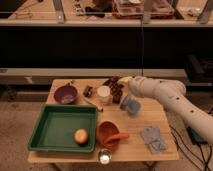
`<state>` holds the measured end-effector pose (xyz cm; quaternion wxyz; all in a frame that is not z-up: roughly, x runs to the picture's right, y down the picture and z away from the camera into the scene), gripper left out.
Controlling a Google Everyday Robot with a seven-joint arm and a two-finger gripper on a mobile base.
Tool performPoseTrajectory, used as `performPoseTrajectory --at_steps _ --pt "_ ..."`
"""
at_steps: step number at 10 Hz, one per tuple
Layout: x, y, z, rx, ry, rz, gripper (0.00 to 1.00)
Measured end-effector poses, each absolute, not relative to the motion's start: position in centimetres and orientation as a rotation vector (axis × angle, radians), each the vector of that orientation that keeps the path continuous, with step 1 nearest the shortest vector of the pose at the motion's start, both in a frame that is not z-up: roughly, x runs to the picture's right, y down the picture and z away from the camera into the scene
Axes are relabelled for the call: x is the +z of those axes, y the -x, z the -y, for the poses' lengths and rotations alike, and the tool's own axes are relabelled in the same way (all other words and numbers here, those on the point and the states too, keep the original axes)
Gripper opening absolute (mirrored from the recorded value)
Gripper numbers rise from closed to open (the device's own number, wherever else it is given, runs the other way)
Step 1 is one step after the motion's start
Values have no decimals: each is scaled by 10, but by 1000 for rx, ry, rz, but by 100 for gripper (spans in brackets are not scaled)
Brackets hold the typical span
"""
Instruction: Place grapes in paper cup
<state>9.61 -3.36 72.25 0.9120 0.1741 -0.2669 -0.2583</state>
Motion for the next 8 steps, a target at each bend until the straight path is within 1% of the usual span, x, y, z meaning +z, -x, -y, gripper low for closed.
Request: performPoseTrajectory --at_steps 3,8 --pt "723 -97 34 -530 -355 551 0" --pt "726 -86 48 -465 -255 615 0"
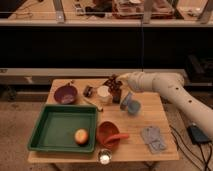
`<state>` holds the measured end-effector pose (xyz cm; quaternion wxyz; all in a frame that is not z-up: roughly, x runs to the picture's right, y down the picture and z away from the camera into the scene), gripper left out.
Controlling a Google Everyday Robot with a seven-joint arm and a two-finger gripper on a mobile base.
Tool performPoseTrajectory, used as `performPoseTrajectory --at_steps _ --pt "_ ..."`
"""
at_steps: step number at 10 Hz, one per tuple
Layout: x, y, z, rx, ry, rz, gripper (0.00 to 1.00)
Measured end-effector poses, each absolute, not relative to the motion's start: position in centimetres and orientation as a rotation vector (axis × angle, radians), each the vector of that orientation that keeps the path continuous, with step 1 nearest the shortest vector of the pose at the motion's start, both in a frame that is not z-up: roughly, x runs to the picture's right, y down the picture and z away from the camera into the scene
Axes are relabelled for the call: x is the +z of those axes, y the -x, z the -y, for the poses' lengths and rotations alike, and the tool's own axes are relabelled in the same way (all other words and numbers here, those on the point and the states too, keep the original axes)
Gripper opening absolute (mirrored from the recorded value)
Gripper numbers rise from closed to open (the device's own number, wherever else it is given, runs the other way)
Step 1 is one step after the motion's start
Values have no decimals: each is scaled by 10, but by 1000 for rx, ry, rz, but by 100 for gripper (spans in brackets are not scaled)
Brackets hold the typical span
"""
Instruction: Place grapes in paper cup
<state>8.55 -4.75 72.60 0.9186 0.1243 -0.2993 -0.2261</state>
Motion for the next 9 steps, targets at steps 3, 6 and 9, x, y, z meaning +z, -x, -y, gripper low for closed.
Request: performPoseTrajectory --at_steps 3,6,9 --pt "729 -73 52 -484 -199 652 0" --pt "738 -63 56 -495 -119 708 0" --pt "753 -59 52 -478 -44 747 0"
